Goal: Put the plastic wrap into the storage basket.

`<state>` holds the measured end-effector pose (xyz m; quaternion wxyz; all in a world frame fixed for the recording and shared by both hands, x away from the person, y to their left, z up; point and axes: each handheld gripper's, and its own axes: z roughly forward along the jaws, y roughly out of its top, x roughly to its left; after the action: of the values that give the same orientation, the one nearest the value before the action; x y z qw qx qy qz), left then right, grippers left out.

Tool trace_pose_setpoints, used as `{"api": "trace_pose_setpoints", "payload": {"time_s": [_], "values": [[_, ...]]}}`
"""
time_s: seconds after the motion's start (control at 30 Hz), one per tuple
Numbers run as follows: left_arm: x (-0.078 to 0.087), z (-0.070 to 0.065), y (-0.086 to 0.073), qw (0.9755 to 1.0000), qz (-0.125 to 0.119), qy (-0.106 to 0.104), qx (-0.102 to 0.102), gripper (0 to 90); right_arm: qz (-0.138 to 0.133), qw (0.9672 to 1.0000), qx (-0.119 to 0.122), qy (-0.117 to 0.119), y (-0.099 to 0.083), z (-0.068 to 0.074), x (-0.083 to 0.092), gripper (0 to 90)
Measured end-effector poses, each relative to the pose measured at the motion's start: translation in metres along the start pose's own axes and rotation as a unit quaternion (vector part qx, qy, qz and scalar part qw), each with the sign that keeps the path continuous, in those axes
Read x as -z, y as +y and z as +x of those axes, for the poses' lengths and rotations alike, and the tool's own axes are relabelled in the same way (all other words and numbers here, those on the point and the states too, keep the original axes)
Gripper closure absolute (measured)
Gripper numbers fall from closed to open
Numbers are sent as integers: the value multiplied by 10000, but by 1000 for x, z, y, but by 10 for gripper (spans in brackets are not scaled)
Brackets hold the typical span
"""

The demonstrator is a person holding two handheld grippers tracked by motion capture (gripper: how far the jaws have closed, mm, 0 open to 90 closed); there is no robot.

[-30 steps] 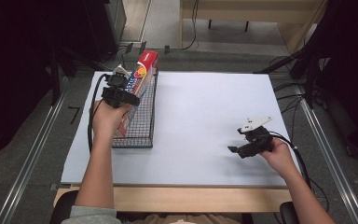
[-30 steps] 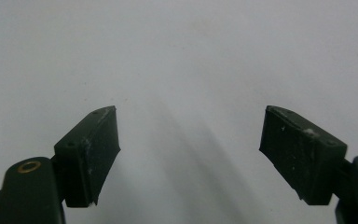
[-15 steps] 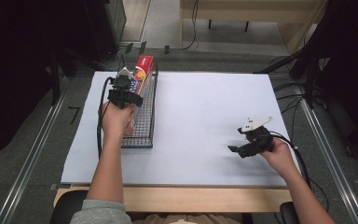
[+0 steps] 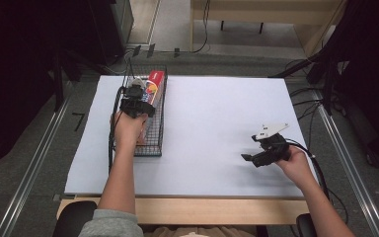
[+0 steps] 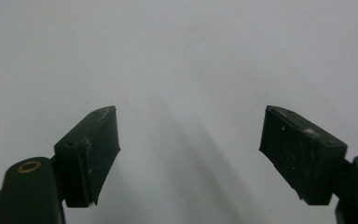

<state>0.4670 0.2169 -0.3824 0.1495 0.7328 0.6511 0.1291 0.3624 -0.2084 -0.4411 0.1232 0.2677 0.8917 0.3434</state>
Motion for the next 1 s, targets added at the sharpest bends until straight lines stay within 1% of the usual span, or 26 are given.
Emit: {"api": "trace_pose_setpoints", "payload": {"time_s": [0.17, 0.3, 0.37, 0.43, 0.53, 0.63, 0.67, 0.7, 0.73, 0.77, 0.8, 0.83, 0.9, 1.0], "values": [[-4, -4, 0, 10000, -19, 7, 41, 386, -7, 10000, -9, 9, 0, 0, 0, 202], [-4, -3, -1, 10000, -60, -35, 37, 383, 1, 10000, 11, -2, -1, 0, 0, 202], [-4, -4, -1, 10000, -49, -70, -7, 378, -1, 10000, 2, -2, -1, 0, 0, 202], [-5, -5, -1, 10000, -23, -24, -53, 376, 9, 10000, 1, -9, -1, 0, 0, 202], [-6, -5, -1, 10000, 33, -36, -68, 374, 8, 10000, 1, -1, -1, 1, 1, 202], [-3, -5, -1, 9999, -65, -148, 15, 372, 9, 10000, 3, 4, -1, 0, 0, 202], [-1, -5, 0, 9998, -76, -157, -9, 370, 12, 10000, 0, 10, -1, 0, 0, 202], [0, -5, 0, 9997, -132, -196, 13, 373, 22, 10000, -9, 8, -1, 0, 0, 202], [2, -4, 0, 9998, -128, -143, -6, 356, 19, 10000, -2, 5, -1, 0, 0, 202], [5, -3, 1, 9997, -154, -187, -21, 365, 15, 10000, -1, 10, -1, 0, 0, 202], [7, -2, 1, 9992, -193, -342, -22, 379, 10, 10000, 2, 11, -1, 0, 1, 202], [10, -2, 2, 9990, -199, -403, -21, 381, 18, 10000, -1, 7, -1, 1, 1, 202], [14, -4, 2, 9990, -185, -380, -141, 367, 20, 10000, -16, 18, -2, 1, 1, 202], [19, -7, -1, 9981, -157, -500, -319, 341, -14, 10000, -42, 16, -2, 1, 2, 202]]}}
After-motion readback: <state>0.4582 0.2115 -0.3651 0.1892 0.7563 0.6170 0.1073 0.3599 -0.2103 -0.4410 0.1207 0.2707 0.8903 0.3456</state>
